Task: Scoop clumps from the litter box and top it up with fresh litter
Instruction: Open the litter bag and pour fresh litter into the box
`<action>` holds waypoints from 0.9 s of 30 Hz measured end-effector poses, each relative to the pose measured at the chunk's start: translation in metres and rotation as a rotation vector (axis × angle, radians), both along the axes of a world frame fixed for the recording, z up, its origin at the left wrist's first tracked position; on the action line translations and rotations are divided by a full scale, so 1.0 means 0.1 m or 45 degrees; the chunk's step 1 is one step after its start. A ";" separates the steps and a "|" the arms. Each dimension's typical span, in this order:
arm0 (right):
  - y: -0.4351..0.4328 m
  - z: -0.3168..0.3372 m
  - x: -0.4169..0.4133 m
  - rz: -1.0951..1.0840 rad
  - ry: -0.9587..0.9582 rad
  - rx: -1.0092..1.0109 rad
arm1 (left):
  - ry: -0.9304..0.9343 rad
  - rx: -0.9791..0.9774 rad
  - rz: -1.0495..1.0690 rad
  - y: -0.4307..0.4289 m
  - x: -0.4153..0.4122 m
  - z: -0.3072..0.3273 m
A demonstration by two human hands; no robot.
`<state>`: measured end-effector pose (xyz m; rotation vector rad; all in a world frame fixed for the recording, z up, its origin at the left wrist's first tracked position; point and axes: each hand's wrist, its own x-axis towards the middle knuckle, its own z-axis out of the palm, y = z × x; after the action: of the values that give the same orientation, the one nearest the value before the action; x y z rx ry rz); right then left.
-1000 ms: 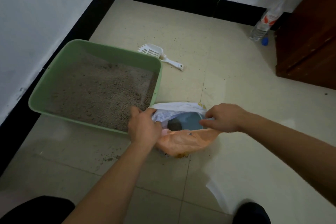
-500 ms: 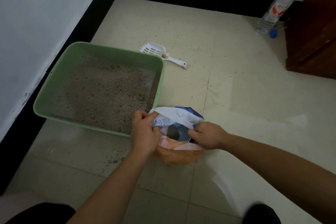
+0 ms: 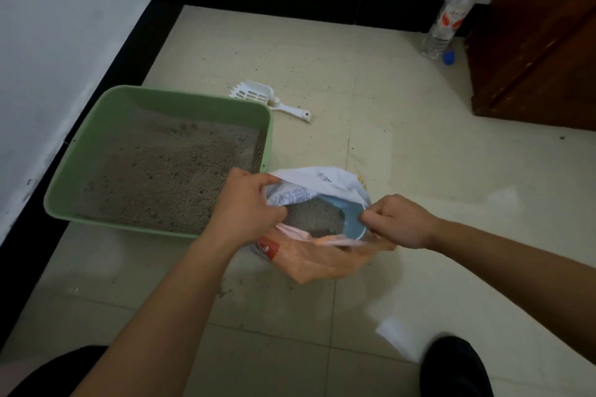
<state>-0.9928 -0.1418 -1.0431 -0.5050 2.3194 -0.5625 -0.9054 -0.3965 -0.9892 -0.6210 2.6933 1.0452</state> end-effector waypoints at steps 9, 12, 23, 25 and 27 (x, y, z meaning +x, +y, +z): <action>0.15 0.24 0.07 0.014 -0.005 0.030 | 0.033 0.247 0.049 -0.10 0.16 0.08; 0.18 0.25 0.12 -0.040 -0.031 0.007 | 0.137 0.050 0.026 0.06 0.14 0.05; 0.17 0.62 0.11 -0.153 0.057 -0.022 | 0.213 -0.002 -0.176 -0.02 0.14 0.20; 0.08 0.75 0.15 -0.151 0.064 0.030 | 0.183 0.123 -0.172 -0.05 0.13 0.22; 0.01 0.84 0.24 -0.198 0.081 0.056 | 0.183 0.238 -0.161 -0.11 0.15 0.24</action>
<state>-0.9688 -0.1406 -0.9595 -0.3284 2.4405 -0.5747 -0.8905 -0.4071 -0.9654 -0.3495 2.6688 1.3330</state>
